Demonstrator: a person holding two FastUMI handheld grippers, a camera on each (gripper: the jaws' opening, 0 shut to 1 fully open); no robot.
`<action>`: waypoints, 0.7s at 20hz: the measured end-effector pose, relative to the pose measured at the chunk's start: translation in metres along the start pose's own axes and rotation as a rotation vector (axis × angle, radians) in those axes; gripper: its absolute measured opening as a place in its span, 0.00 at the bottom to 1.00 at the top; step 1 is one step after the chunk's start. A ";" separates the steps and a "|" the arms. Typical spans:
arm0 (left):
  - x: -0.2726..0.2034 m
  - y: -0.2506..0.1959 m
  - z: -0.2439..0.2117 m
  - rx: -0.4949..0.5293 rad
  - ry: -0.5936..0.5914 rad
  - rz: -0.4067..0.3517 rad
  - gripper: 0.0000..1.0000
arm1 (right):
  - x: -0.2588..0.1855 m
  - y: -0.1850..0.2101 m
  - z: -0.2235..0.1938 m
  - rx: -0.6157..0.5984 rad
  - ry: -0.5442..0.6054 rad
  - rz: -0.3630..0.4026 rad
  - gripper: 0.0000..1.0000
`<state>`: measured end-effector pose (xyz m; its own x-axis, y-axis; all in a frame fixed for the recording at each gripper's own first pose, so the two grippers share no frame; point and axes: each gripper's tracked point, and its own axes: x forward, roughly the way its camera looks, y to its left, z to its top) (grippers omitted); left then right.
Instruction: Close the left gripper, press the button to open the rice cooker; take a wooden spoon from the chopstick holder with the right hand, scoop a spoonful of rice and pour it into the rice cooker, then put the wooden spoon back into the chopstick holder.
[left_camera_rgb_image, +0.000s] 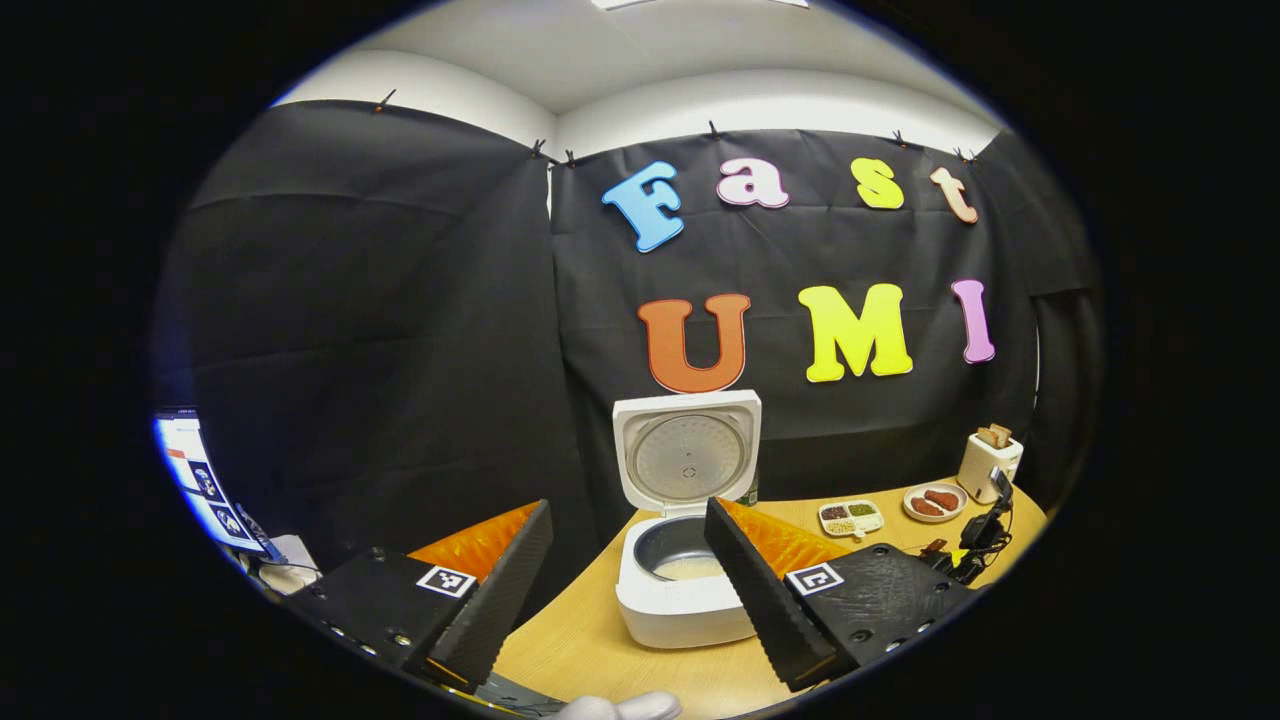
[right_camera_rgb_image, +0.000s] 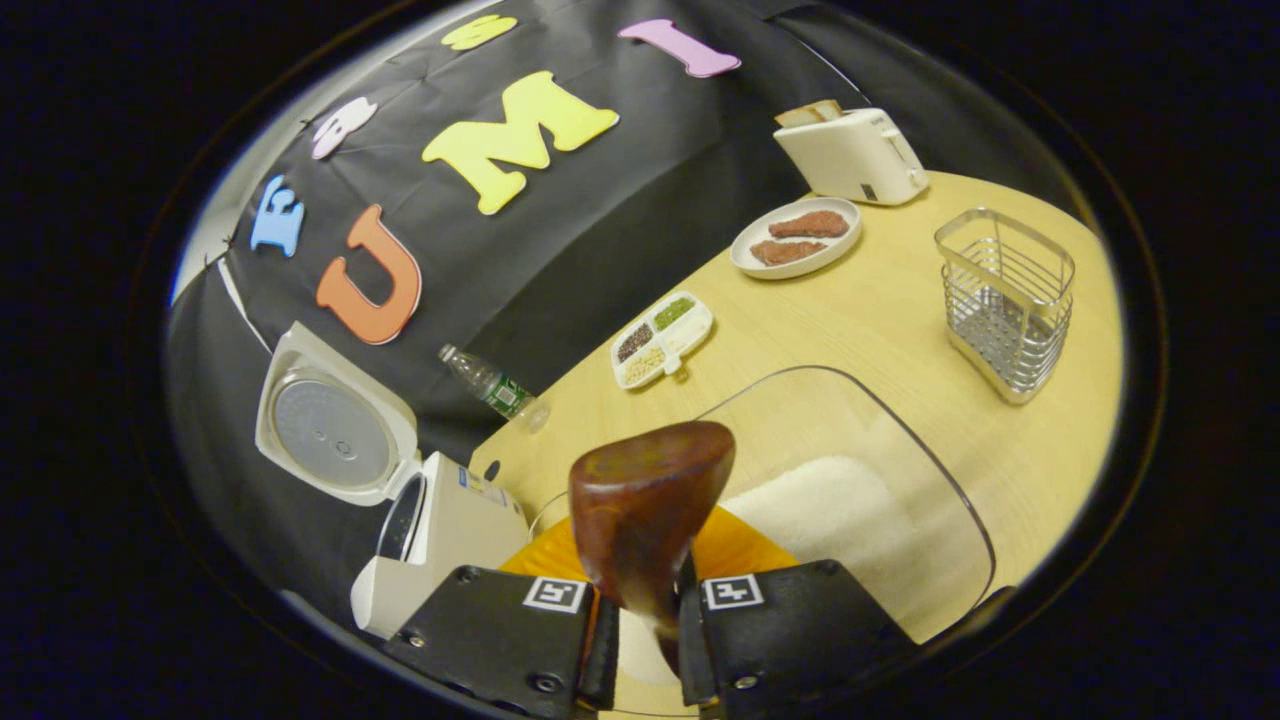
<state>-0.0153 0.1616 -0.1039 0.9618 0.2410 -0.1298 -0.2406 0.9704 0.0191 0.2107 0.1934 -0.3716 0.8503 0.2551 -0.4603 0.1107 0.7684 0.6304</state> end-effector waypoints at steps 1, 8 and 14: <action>0.001 0.000 0.001 0.002 -0.002 -0.001 0.97 | 0.001 0.002 0.002 0.020 -0.001 0.007 0.29; 0.000 0.000 0.012 0.014 -0.031 0.003 0.97 | -0.017 -0.012 0.030 0.283 -0.021 0.078 0.29; 0.000 -0.006 0.015 0.010 -0.035 -0.008 0.97 | -0.033 -0.003 0.065 0.340 -0.077 0.144 0.29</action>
<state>-0.0115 0.1558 -0.0896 0.9677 0.2338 -0.0949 -0.2322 0.9723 0.0277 0.2156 0.1443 -0.3173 0.9044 0.2914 -0.3119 0.1410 0.4857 0.8627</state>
